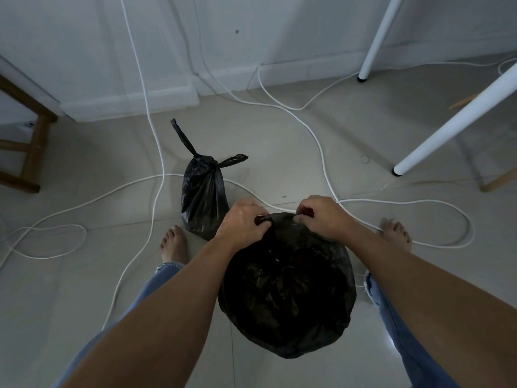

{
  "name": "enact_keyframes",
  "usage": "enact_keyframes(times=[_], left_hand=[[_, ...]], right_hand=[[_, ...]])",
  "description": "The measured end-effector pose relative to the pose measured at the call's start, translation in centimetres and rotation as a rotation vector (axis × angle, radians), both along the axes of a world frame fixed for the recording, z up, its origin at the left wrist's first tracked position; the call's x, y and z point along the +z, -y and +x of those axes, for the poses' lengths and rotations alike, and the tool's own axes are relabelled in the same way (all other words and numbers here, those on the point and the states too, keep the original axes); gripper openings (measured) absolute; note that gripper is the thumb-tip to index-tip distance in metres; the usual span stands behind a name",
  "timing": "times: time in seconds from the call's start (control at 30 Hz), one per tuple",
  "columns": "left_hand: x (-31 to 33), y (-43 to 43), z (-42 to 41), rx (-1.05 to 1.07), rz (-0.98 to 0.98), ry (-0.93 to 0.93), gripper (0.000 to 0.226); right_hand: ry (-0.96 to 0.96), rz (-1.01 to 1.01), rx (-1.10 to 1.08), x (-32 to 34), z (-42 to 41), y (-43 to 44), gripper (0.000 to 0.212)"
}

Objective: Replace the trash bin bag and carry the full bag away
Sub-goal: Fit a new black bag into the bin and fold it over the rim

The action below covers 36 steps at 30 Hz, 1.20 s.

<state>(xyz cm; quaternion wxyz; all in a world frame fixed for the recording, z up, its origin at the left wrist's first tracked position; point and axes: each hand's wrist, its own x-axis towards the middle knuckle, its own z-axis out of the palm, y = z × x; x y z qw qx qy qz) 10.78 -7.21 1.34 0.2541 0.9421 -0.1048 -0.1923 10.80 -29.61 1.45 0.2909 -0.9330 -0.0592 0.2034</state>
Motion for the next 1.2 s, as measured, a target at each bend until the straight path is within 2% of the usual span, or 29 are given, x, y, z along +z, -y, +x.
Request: enact_keyframes(times=[0.07,0.17,0.37,0.47,0.63,0.8,0.9,1.0,1.1,1.2], left_hand=[[-0.1,-0.1,-0.1,-0.104,0.096,0.045,0.025],[0.1,0.2,-0.4,-0.189,0.250,0.072,0.021],[0.6,0.8,-0.8,-0.139,0.331,0.036,0.019],[0.7,-0.1,-1.3,-0.054,0.348,0.006,0.019],[1.0,-2.6,-2.3,0.121,0.327,-0.097,0.017],[1.5,-3.9,-3.3,0.239,0.297,-0.227,0.014],[1.7,-4.3,-3.2,0.278,0.297,-0.296,0.021],[2.2,-3.8,-2.5,0.271,0.282,-0.195,0.035],[2.3,-2.4,-1.2,0.201,0.146,-0.031,0.035],[2.1,-0.7,-0.1,0.156,0.100,-0.004,0.039]], right_hand=[[0.001,-0.060,0.058,0.1,-0.2,0.1,0.024],[0.026,-0.165,0.120,-0.1,-0.3,0.0,0.020],[0.029,-0.161,0.142,0.0,-0.2,-0.3,0.020],[0.063,-0.052,0.057,0.0,-0.4,0.2,0.029],[0.076,0.062,-0.126,0.5,-0.6,1.4,0.033],[0.084,0.067,-0.144,0.9,-0.7,1.6,0.028],[0.096,0.060,-0.125,1.2,-0.6,1.2,0.027],[0.110,0.033,-0.085,1.4,-0.6,0.7,0.030],[0.117,-0.014,-0.039,1.5,-0.3,0.2,0.033],[0.120,-0.073,-0.017,1.2,-0.1,-0.4,0.035]])
